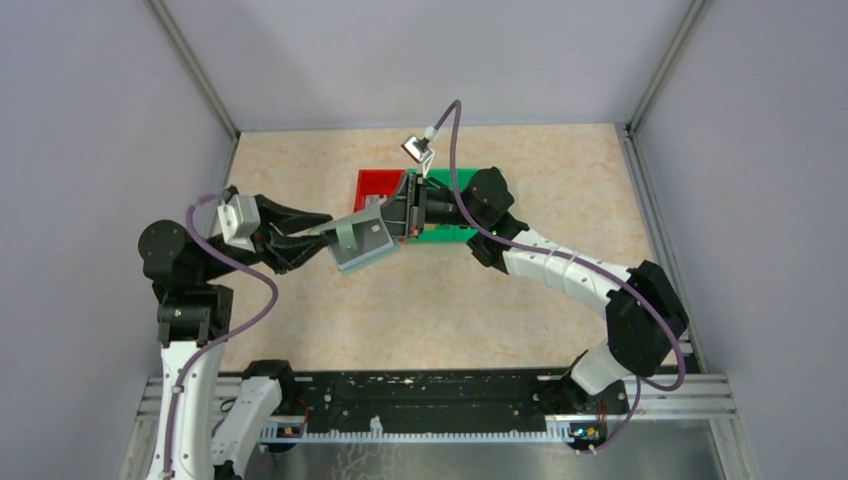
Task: Take the credit cards out of the card holder
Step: Remove the credit card from the card holder.
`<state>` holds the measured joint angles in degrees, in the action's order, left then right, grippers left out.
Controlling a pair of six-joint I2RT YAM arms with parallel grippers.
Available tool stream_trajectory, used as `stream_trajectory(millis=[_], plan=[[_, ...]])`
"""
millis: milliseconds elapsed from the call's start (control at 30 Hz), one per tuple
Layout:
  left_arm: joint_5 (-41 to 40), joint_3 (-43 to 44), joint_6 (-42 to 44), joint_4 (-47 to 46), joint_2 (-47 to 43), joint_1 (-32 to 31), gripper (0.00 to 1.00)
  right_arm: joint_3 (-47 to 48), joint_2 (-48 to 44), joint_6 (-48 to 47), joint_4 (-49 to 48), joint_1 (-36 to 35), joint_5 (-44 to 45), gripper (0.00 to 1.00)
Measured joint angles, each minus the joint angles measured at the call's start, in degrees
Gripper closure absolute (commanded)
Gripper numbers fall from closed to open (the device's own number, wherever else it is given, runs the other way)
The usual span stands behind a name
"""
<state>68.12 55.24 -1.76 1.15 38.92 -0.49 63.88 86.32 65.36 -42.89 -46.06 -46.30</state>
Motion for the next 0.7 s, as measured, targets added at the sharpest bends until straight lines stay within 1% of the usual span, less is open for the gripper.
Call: stream_trajectory(millis=[67, 233, 267, 300, 333, 367, 433, 500, 633, 700], plan=[[-0.96, -0.15, -2.8, -1.27, 0.39, 0.0, 0.72, 0.0, 0.0, -0.35, -0.28, -0.09, 0.09, 1.0], [-4.85, -0.35, -10.88, -4.26, 0.81, 0.0, 0.83, -0.13, -0.02, -1.68, -1.05, -0.11, 0.33, 0.99], [-5.6, -0.35, -12.46, -4.74, 0.83, 0.0, 0.85, -0.24, -0.09, -2.14, -1.22, -0.15, 0.55, 0.93], [-6.21, -0.35, -13.99, -5.27, 0.87, 0.02, 0.88, -0.52, -0.28, -2.58, -1.33, -0.17, 0.85, 0.84], [-6.84, -0.35, -15.56, -5.62, 0.92, 0.0, 0.9, -0.9, -0.59, -3.02, -1.29, -0.2, 1.07, 0.71], [-7.3, -0.35, -16.96, -5.86, 0.98, 0.0, 0.93, -1.42, -1.14, -3.58, -1.27, -0.24, 1.42, 0.63], [-7.98, -0.35, -19.78, -6.25, 1.25, -0.04, 0.97, -2.43, -2.38, -4.94, -0.68, -0.2, 1.53, 0.49], [-8.63, -0.35, -22.21, -6.58, 1.44, -0.02, 1.0, -3.52, -3.67, -5.99, -0.02, 0.66, 1.05, 0.42], [-8.81, -0.35, -25.18, -6.75, 1.7, 0.0, 1.0, -6.23, -7.63, -7.39, 1.25, 4.66, -0.5, 0.31], [-8.74, -0.35, -26.16, -6.78, 1.81, 0.0, 1.0, -6.49, -9.55, -8.92, 3.39, 6.47, -1.18, 0.26]])
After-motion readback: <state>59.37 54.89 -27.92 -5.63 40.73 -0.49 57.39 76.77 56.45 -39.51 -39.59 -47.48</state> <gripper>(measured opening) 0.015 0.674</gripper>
